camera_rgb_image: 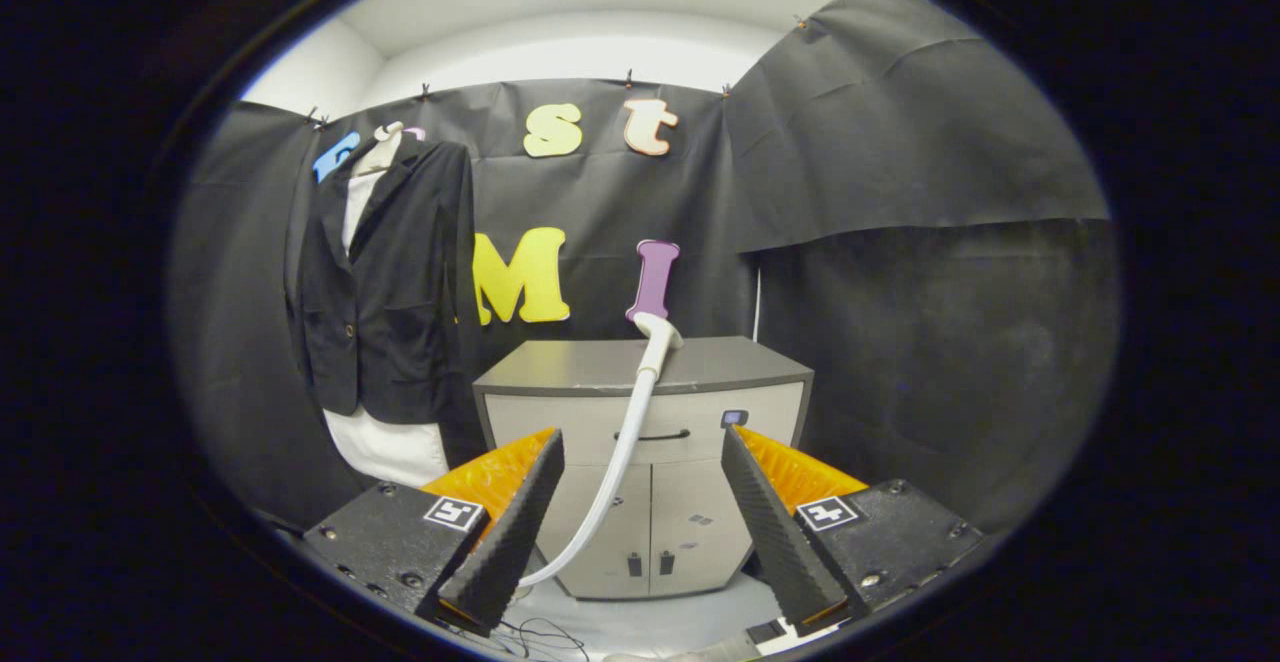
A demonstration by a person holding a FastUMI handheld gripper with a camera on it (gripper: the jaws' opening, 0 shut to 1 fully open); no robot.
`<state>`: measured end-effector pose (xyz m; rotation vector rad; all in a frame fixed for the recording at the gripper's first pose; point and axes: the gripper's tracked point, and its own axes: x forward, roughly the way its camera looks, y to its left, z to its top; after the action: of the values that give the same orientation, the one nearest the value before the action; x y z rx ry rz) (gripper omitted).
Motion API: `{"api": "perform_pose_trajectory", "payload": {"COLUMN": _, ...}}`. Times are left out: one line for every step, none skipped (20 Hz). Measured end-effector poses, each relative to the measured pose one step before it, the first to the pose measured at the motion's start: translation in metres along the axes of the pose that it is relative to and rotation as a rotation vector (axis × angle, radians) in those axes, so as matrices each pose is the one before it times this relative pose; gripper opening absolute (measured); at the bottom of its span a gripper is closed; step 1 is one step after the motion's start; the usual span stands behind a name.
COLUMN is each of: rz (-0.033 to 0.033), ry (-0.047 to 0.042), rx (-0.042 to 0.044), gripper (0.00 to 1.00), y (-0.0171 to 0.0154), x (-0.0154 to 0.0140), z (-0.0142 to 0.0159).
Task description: Iron the clothes twice with a garment steamer, once on the left side and once on the right side.
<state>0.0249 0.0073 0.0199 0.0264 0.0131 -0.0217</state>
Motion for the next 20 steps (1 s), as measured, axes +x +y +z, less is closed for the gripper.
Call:
{"api": "perform_pose_trajectory", "payload": {"rz": -0.00147, "ry": 0.00482, "rx": 0.00028, "gripper": 0.99, "y": -0.0038, "x": 0.00851, "z": 0.00296}}
{"api": "perform_pose_trajectory", "payload": {"rz": -0.00109, "ry": -0.00209, "rx": 0.00247, "gripper": 0.99, "y": -0.00342, "x": 0.00869, "z": 0.00675}}
{"api": "perform_pose_trajectory", "payload": {"rz": -0.00445, "ry": -0.00004, "rx": 0.00317, "gripper": 0.99, "y": -0.00506, "x": 0.01126, "z": 0.00592}}
{"api": "perform_pose_trajectory", "payload": {"rz": 0.00073, "ry": 0.00034, "rx": 0.0034, "gripper": 0.99, "y": -0.00375, "x": 0.01231, "z": 0.0059}}
{"api": "perform_pose_trajectory", "payload": {"rz": 0.00537, "ry": 0.00112, "rx": 0.00257, "gripper": 0.99, "y": -0.00227, "x": 0.01191, "z": 0.00563}}
{"api": "perform_pose_trajectory", "payload": {"rz": 0.00453, "ry": 0.00016, "rx": 0.00381, "gripper": 0.99, "y": -0.00342, "x": 0.01555, "z": 0.00726}}
{"api": "perform_pose_trajectory", "payload": {"rz": 0.00341, "ry": 0.00762, "rx": 0.00237, "gripper": 0.99, "y": -0.00363, "x": 0.01741, "z": 0.00478}}
{"api": "perform_pose_trajectory", "payload": {"rz": 0.00695, "ry": 0.0086, "rx": 0.00257, "gripper": 0.99, "y": -0.00257, "x": 0.01765, "z": 0.00449}}
{"api": "perform_pose_trajectory", "payload": {"rz": 0.01075, "ry": 0.00442, "rx": 0.00517, "gripper": 0.99, "y": -0.00252, "x": 0.01877, "z": 0.00528}}
{"api": "perform_pose_trajectory", "payload": {"rz": 0.00973, "ry": 0.00483, "rx": 0.0037, "gripper": 0.99, "y": -0.00182, "x": 0.01896, "z": 0.00548}}
{"api": "perform_pose_trajectory", "payload": {"rz": 0.00763, "ry": 0.00651, "rx": 0.00016, "gripper": 0.99, "y": -0.00205, "x": 0.01923, "z": 0.00304}}
{"api": "perform_pose_trajectory", "payload": {"rz": 0.00878, "ry": 0.01019, "rx": -0.00292, "gripper": 0.99, "y": -0.00204, "x": 0.02103, "z": 0.00304}}
{"api": "perform_pose_trajectory", "payload": {"rz": 0.01057, "ry": 0.00981, "rx": -0.00503, "gripper": 0.98, "y": -0.00187, "x": 0.01891, "z": 0.00133}}
{"api": "perform_pose_trajectory", "payload": {"rz": 0.01149, "ry": 0.01259, "rx": -0.00421, "gripper": 0.98, "y": -0.00047, "x": 0.02013, "z": 0.00267}}
{"api": "perform_pose_trajectory", "payload": {"rz": 0.0131, "ry": 0.02086, "rx": -0.00562, "gripper": 0.98, "y": 0.00011, "x": 0.01938, "z": -0.00131}}
{"api": "perform_pose_trajectory", "payload": {"rz": 0.01201, "ry": 0.02352, "rx": -0.00139, "gripper": 0.98, "y": -0.00025, "x": 0.019, "z": -0.00173}}
{"api": "perform_pose_trajectory", "payload": {"rz": 0.01102, "ry": 0.02931, "rx": -0.00196, "gripper": 0.98, "y": -0.00062, "x": 0.01843, "z": -0.00348}}
{"api": "perform_pose_trajectory", "payload": {"rz": 0.00561, "ry": 0.03092, "rx": -0.00241, "gripper": 0.98, "y": -0.00144, "x": 0.01794, "z": -0.00318}}
{"api": "perform_pose_trajectory", "payload": {"rz": 0.00613, "ry": 0.0282, "rx": -0.00194, "gripper": 0.98, "y": -0.00031, "x": 0.01452, "z": -0.00239}}
{"api": "perform_pose_trajectory", "payload": {"rz": 0.01225, "ry": 0.02349, "rx": -0.00307, "gripper": 0.98, "y": 0.00065, "x": 0.01339, "z": -0.00068}}
